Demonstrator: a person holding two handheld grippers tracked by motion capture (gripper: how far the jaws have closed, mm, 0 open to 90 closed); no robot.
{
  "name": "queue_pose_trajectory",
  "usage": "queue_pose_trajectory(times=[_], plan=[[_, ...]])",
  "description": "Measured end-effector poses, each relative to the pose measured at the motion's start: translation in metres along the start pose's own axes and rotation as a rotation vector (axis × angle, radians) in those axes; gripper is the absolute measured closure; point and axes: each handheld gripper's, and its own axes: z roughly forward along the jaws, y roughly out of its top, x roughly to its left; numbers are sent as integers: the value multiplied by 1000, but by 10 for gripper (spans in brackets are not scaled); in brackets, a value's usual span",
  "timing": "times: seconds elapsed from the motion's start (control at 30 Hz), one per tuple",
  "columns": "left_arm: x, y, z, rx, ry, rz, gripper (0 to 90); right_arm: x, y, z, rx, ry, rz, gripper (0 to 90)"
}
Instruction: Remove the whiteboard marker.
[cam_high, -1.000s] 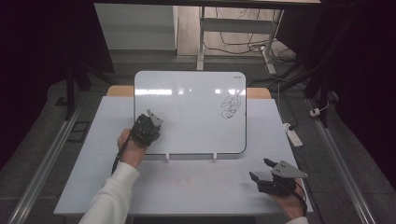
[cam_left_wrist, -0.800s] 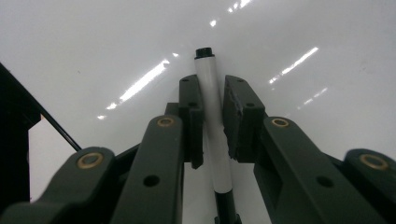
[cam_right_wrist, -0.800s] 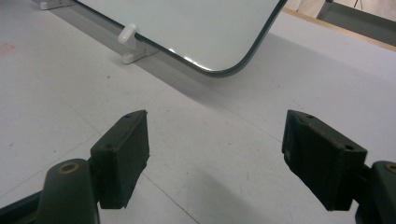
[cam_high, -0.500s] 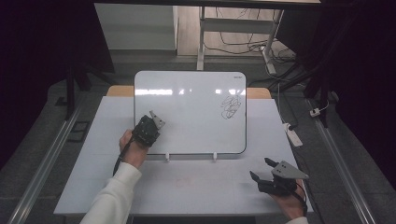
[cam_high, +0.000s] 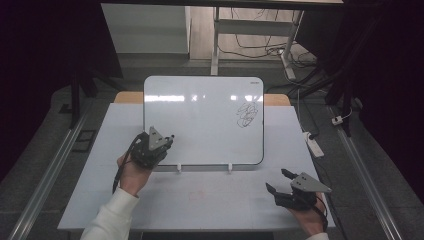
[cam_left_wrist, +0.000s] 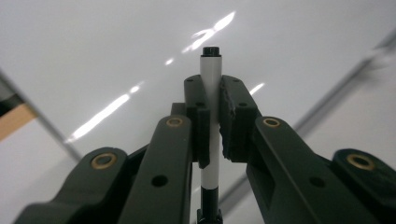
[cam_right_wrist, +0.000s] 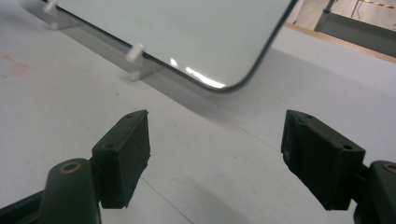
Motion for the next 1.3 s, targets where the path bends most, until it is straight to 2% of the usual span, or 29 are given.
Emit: queue_pose_trajectory(times=[0.13, 0.17, 0.2, 0.23, 0.27, 0.3, 0.33, 0.37, 0.5, 0.67, 0.77, 0.8, 1.1, 1.3], plan=[[-16, -3, -9, -90, -141, -34, 816, 10, 10, 2, -28, 84, 79, 243], [-26, -2, -8, -124, -208, -41, 816, 14, 13, 3, -31, 100, 90, 243], [-26, -2, -8, -124, -208, -41, 816, 18, 15, 4, -32, 115, 98, 248], [-38, -1, -7, -153, -264, -47, 816, 22, 18, 5, -28, 130, 103, 259], [-38, -1, -7, -153, -264, -47, 816, 27, 21, 6, -26, 146, 111, 266], [-51, 1, -4, -169, -298, -39, 816, 32, 23, 8, -21, 160, 116, 272], [-57, 3, -3, -174, -311, -33, 816, 36, 25, 10, -16, 173, 123, 276], [-57, 3, -3, -174, -311, -33, 816, 41, 27, 12, -6, 182, 131, 277], [-81, 9, 5, -194, -342, -4, 816, 60, 36, 21, 9, 222, 182, 283], [-102, 16, 14, -231, -358, 1, 816, 78, 45, 32, 13, 292, 241, 315], [-110, 18, 17, -250, -374, -14, 816, 86, 48, 40, 14, 305, 263, 330], [-115, 20, 18, -259, -372, -8, 816, 88, 49, 42, 13, 306, 269, 340], [-126, 21, 23, -268, -373, 1, 816, 105, 56, 56, 24, 310, 291, 458], [-130, 21, 24, -270, -369, 4, 815, 111, 56, 64, 46, 312, 333, 577]])
